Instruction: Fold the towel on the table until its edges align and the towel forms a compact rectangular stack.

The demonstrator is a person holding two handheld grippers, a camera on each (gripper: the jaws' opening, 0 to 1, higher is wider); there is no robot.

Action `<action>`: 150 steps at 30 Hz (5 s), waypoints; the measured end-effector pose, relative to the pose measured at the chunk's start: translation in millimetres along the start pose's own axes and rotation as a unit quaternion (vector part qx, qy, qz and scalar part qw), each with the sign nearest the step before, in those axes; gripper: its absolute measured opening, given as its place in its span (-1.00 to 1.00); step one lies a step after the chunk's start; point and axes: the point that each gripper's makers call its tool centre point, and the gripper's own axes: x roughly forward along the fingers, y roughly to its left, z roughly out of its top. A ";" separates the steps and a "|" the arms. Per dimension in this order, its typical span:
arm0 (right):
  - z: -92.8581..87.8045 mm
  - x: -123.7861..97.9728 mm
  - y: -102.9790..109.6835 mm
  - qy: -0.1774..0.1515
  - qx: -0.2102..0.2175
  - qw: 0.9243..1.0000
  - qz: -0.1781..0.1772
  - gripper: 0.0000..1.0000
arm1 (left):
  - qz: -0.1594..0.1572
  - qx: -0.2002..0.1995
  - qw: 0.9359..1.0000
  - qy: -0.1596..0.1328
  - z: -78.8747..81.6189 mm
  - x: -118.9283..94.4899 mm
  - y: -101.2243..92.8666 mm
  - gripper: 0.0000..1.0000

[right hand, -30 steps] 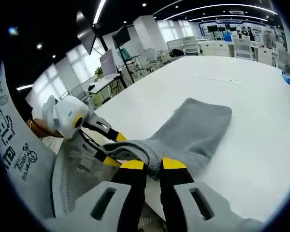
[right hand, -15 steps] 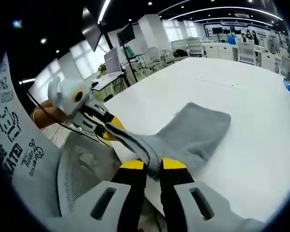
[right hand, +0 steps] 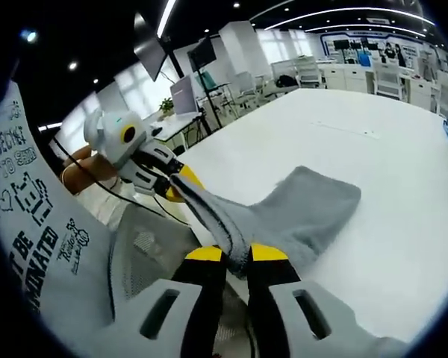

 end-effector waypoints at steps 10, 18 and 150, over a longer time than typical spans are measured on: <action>5.0 -9.5 13.4 0.014 -0.010 1.000 0.011 -0.83 | -0.016 -0.027 0.999 -0.019 5.9 -9.3 -2.4 -0.84; 19.0 -6.3 -5.2 -0.006 0.010 1.000 0.004 -0.82 | -0.020 -0.048 0.998 -0.036 15.1 -3.2 12.2 -0.84; 26.3 141.3 -270.9 0.022 0.006 0.981 -0.194 -0.72 | 0.034 -0.195 0.980 -0.018 -27.1 202.9 181.7 -0.78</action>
